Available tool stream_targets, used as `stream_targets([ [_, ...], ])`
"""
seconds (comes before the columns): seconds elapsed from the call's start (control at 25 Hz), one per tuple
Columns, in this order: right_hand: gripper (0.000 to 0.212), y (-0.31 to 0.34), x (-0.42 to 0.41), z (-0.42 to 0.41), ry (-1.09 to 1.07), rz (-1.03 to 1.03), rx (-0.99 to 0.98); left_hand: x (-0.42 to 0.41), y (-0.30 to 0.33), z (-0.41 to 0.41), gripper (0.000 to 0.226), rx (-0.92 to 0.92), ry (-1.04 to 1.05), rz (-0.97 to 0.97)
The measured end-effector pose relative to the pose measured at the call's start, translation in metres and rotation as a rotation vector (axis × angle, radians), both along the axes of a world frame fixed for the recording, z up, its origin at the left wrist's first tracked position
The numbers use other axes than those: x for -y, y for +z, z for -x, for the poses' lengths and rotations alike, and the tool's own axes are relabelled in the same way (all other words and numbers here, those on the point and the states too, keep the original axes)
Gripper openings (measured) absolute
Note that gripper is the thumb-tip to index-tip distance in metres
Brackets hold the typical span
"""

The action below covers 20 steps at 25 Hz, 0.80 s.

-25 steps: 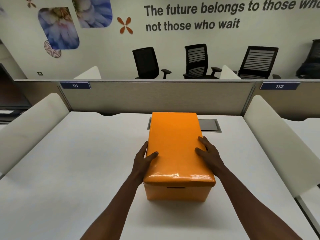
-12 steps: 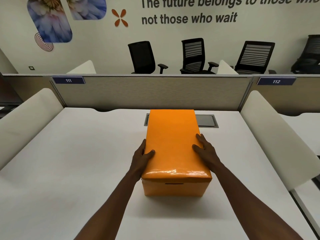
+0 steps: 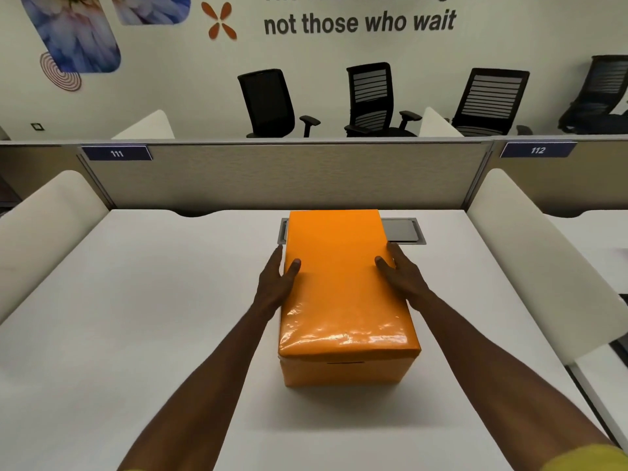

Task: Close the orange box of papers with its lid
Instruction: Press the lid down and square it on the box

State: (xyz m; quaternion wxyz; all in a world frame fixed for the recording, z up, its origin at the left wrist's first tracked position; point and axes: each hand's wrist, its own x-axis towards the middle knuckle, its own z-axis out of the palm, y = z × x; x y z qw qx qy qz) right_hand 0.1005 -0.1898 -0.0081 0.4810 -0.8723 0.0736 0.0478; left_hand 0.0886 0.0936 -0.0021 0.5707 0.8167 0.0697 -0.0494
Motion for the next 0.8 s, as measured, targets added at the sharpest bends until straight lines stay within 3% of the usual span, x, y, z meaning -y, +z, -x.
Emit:
stream_targets([
  [0.2,0.068,-0.010,-0.010,-0.014,0.078,0.242,0.028,0.003,-0.014,-0.018,0.073,-0.028,-0.080,-0.038],
  [0.4,0.068,-0.017,-0.010,-0.013,0.070,0.274,0.031,-0.001,-0.024,-0.022,0.072,-0.029,-0.079,-0.030],
  [0.52,0.072,-0.005,-0.011,-0.005,0.054,0.192,0.006,-0.002,-0.017,-0.018,0.073,-0.043,-0.090,-0.001],
  [0.68,0.084,0.011,-0.005,0.043,-0.213,-0.079,0.000,-0.014,-0.013,0.016,0.076,-0.017,0.056,0.173],
  [0.8,0.088,-0.004,-0.007,0.104,-0.246,-0.103,-0.053,-0.022,-0.034,0.081,0.088,-0.033,-0.032,0.207],
])
